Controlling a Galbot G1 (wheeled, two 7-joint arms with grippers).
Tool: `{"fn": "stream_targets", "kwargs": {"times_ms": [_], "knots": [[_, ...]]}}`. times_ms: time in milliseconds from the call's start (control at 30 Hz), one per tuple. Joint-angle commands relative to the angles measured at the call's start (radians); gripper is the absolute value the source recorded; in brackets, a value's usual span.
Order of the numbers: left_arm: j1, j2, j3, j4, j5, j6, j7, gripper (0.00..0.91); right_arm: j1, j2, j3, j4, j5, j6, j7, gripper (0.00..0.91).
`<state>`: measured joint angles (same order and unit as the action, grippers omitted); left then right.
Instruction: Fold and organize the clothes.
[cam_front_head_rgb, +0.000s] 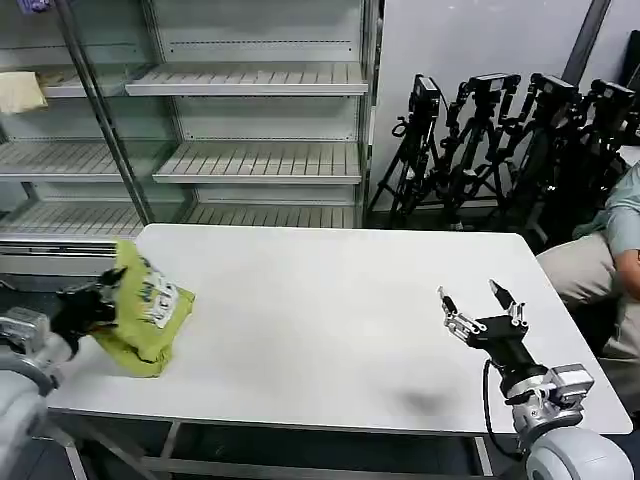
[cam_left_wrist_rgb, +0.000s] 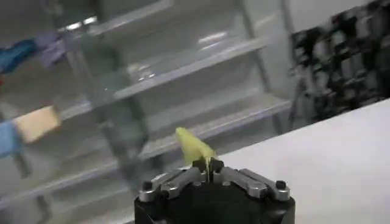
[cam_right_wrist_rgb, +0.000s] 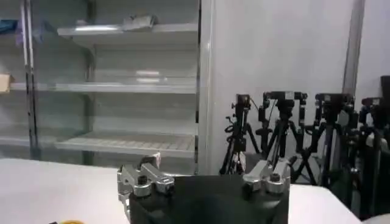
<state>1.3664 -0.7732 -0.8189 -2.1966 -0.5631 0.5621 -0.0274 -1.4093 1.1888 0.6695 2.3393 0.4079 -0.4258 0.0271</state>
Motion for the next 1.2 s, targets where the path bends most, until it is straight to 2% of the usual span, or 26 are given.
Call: {"fn": "stream_targets", "kwargs": {"times_ms": [33,167,267,367,500,600,633,667,700,800,967,1067,1100,1167,1200], "knots": [[-0.013,-0.219,0.555,-0.286,0.271,0.007,-0.058,0.01,-0.016,0.004,-0.001,0.007,-0.017,-0.002,0.002,0.907],[-0.074,-0.385,0.782,-0.16,0.474,-0.017,-0.048,0.01,-0.012,-0.005,0.006,0.02,-0.021,-0.014,0.009,0.907],[-0.143,-0.488,0.898,-0.024,0.567,-0.034,-0.05,0.01,-0.01,-0.016,0.026,0.024,-0.015,-0.019,0.011,0.907],[-0.241,-0.546,0.921,0.103,0.576,-0.034,-0.061,0.01,-0.005,-0.039,0.056,0.019,0.006,-0.021,0.012,0.907],[-0.338,-0.568,0.912,0.205,0.556,-0.023,-0.09,0.01,0.021,-0.062,0.091,0.015,0.008,-0.02,-0.008,0.907],[-0.379,-0.565,0.924,0.218,0.484,0.013,-0.119,0.03,0.076,-0.094,0.11,0.0,0.013,-0.041,-0.022,0.907],[-0.386,-0.563,0.931,0.213,0.436,0.015,-0.14,0.584,0.089,-0.098,0.109,-0.002,0.013,-0.052,-0.024,0.907],[-0.389,-0.563,0.939,0.206,0.393,0.014,-0.162,0.907,0.104,-0.099,0.104,-0.005,0.013,-0.07,-0.027,0.907],[-0.39,-0.564,0.948,0.198,0.345,0.014,-0.185,0.907,0.114,-0.1,0.098,-0.009,0.015,-0.076,-0.027,0.907],[-0.385,-0.56,0.961,0.171,0.271,0.011,-0.194,0.907,0.132,-0.093,0.064,-0.028,0.039,-0.025,-0.018,0.907],[-0.356,-0.521,0.936,0.072,0.242,-0.018,-0.164,0.907,0.139,-0.084,0.044,-0.044,0.039,-0.028,-0.015,0.907],[-0.358,-0.489,0.862,0.037,0.24,-0.064,-0.114,0.907,0.143,-0.079,0.035,-0.049,0.038,-0.028,-0.016,0.907],[-0.362,-0.464,0.812,0.037,0.237,-0.118,-0.09,0.907,0.146,-0.078,0.032,-0.053,0.036,-0.028,-0.019,0.907],[-0.366,-0.431,0.741,0.053,0.237,-0.146,-0.076,0.907,0.15,-0.077,0.027,-0.059,0.036,-0.028,-0.023,0.907],[-0.363,-0.391,0.685,0.072,0.235,-0.16,-0.072,0.907,0.154,-0.074,0.02,-0.067,0.035,-0.027,-0.024,0.907]]}}
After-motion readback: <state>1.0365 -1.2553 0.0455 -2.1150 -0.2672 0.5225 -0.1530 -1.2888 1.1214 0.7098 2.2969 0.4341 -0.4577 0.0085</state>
